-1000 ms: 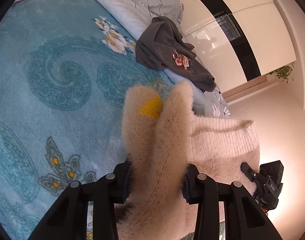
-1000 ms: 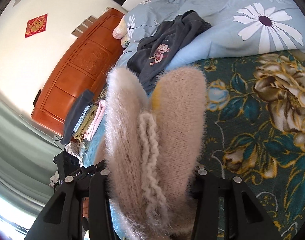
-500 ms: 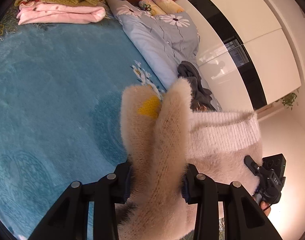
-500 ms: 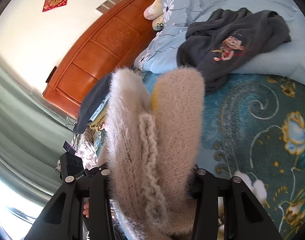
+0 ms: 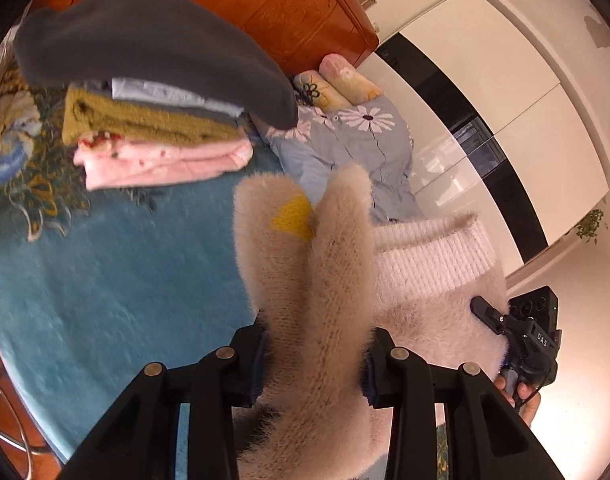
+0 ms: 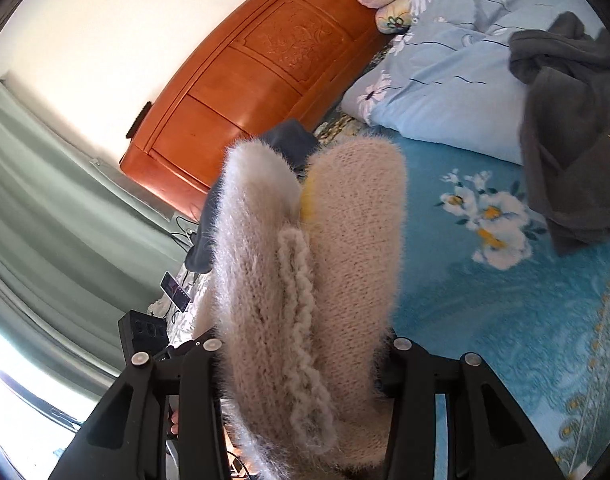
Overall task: Fold clothes
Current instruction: 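Lift the folded sweater with both grippers and carry it toward the clothes stack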
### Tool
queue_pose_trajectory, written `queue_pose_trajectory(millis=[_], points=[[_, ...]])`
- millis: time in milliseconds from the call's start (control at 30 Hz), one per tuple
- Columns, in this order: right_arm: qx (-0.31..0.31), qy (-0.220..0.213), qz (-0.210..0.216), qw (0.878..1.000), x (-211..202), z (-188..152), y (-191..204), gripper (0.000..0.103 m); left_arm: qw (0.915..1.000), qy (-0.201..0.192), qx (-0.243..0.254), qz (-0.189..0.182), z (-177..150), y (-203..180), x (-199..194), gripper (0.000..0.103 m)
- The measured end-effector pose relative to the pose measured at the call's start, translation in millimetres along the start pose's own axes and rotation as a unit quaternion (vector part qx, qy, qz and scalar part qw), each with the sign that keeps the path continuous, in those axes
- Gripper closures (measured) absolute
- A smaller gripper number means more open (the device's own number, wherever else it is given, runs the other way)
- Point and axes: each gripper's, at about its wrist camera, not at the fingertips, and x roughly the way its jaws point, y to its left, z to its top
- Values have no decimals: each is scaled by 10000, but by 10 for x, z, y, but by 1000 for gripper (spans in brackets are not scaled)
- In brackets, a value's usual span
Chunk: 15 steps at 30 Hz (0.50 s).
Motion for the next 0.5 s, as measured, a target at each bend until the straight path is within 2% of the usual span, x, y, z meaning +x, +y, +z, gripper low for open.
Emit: queue_pose_trajectory(millis=[167, 267, 500], points=[[-498, 91, 422, 9978, 494, 650, 526, 58, 9981, -569, 174, 157, 812, 55, -296, 64], [-790, 150, 667, 9945, 830, 1093, 873, 58, 9957, -882, 85, 257, 1269, 213, -478, 64], [-983, 402, 1125, 9880, 1800, 1925, 1459, 59, 9863, -1508, 53, 670, 2207, 596, -683, 64]])
